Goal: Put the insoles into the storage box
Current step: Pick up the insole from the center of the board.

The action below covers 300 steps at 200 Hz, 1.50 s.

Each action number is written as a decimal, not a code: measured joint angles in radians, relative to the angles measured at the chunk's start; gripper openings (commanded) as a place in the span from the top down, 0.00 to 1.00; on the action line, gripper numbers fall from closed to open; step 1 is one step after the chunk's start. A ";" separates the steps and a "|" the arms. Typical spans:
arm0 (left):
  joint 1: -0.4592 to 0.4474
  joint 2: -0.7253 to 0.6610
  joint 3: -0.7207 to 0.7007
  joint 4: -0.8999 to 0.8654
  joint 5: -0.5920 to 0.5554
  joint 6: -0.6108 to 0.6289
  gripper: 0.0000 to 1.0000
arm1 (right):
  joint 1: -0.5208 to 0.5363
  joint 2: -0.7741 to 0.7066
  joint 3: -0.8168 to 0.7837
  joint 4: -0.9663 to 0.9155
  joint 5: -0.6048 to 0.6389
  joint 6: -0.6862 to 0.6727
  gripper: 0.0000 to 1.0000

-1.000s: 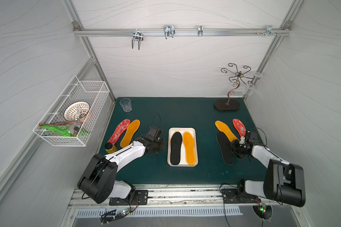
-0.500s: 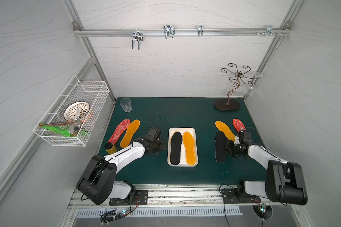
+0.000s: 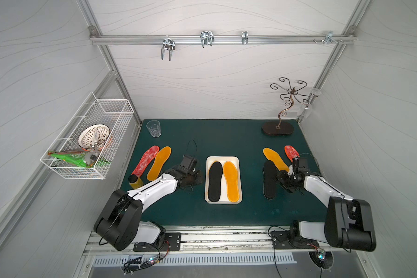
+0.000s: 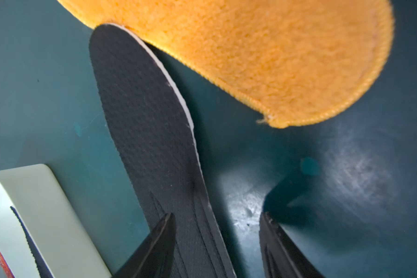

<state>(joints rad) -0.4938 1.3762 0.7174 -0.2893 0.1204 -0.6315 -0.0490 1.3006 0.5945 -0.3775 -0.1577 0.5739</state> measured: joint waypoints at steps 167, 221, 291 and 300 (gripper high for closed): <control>-0.018 -0.046 0.003 -0.030 -0.002 0.019 0.73 | 0.024 0.129 0.013 0.131 -0.101 0.006 0.89; -0.035 -0.046 0.010 -0.035 -0.004 0.027 0.72 | 0.036 0.132 0.013 0.139 -0.089 0.013 1.00; -0.122 -0.023 0.101 -0.031 0.072 0.105 0.68 | 0.056 0.076 0.013 0.126 -0.090 0.012 1.00; -0.130 -0.021 0.104 -0.016 0.097 0.111 0.68 | 0.060 0.056 0.013 0.119 -0.092 0.010 1.00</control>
<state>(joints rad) -0.6235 1.3552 0.8215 -0.3058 0.2176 -0.5205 0.0105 1.3571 0.6079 -0.2581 -0.2497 0.5838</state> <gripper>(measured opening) 0.320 0.046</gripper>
